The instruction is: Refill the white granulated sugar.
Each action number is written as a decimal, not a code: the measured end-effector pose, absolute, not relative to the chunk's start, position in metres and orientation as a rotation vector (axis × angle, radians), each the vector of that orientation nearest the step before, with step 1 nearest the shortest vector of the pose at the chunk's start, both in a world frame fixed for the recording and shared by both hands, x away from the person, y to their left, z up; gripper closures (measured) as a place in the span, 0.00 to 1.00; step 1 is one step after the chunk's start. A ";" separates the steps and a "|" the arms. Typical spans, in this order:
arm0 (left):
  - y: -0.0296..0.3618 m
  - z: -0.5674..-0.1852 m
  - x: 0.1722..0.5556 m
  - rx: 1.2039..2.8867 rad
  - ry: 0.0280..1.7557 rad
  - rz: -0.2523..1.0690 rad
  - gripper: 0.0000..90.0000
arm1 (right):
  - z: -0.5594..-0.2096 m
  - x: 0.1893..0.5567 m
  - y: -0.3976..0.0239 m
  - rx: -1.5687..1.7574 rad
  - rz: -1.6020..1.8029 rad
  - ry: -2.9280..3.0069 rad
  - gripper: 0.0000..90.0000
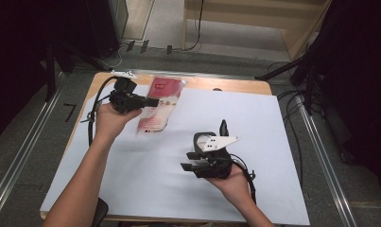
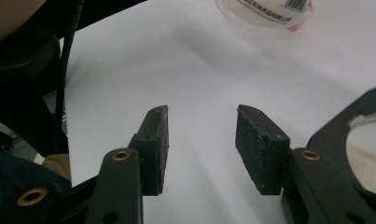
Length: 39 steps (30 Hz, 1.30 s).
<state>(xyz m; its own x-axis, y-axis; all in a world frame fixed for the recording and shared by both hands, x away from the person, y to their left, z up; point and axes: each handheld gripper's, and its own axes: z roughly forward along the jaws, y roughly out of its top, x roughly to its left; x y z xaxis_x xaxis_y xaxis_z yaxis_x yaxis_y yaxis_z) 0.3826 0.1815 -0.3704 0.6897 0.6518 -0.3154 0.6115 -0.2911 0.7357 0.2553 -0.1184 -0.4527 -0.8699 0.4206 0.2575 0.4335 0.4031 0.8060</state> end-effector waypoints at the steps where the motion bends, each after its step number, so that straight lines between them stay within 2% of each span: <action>1: 0.180 -0.373 0.384 1.994 0.981 0.061 1.00 | -0.454 0.255 -0.120 -0.805 -1.504 -2.611 0.61; 6: 0.174 -0.384 0.391 1.991 0.967 0.091 1.00 | -0.459 0.256 -0.125 -0.844 -1.483 -2.591 0.60; 14: 0.175 -0.401 0.395 1.970 0.972 0.069 1.00 | -0.459 0.256 -0.131 -0.883 -1.508 -2.591 0.60; 39: 0.202 -0.412 0.374 1.995 0.956 0.082 0.98 | -0.458 0.262 -0.136 -0.887 -1.517 -2.615 0.60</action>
